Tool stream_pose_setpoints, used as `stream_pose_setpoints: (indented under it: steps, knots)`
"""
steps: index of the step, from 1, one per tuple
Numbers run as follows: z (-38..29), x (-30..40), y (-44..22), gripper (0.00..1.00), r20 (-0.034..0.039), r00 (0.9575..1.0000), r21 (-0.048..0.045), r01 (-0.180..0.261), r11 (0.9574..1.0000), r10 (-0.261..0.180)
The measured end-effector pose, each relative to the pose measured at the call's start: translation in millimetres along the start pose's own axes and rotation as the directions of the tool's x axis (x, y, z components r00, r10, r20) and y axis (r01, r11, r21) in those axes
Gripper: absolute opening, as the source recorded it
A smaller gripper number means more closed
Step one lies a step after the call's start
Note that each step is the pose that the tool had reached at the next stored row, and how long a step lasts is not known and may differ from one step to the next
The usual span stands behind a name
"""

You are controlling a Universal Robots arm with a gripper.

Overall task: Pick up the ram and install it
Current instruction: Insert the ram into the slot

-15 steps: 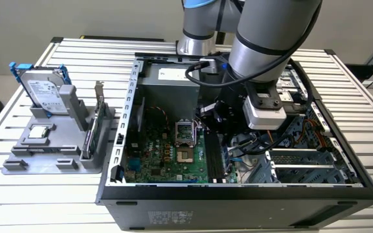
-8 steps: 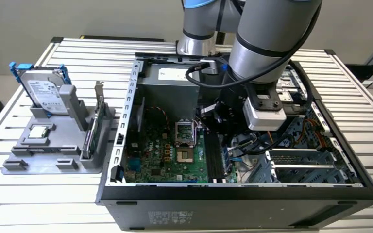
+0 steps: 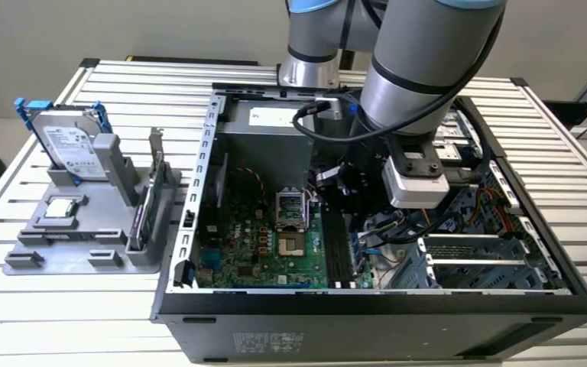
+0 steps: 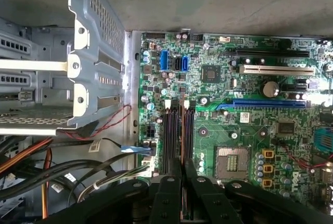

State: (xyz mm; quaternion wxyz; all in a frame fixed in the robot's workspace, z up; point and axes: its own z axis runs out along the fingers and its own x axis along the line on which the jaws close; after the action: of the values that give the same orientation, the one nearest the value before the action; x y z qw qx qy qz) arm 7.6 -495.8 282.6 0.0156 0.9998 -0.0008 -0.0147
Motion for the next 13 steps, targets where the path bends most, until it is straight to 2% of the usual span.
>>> stream_pose_setpoints:
  steps: [4,13]
  knots:
    - [1.4,0.4,-0.7,0.0,0.0,1.0,0.0009,-0.003,1.0,0.003]
    - [5.3,1.6,-2.9,0.0,0.0014,0.9993,0.008,-0.039,0.9992,0.039]
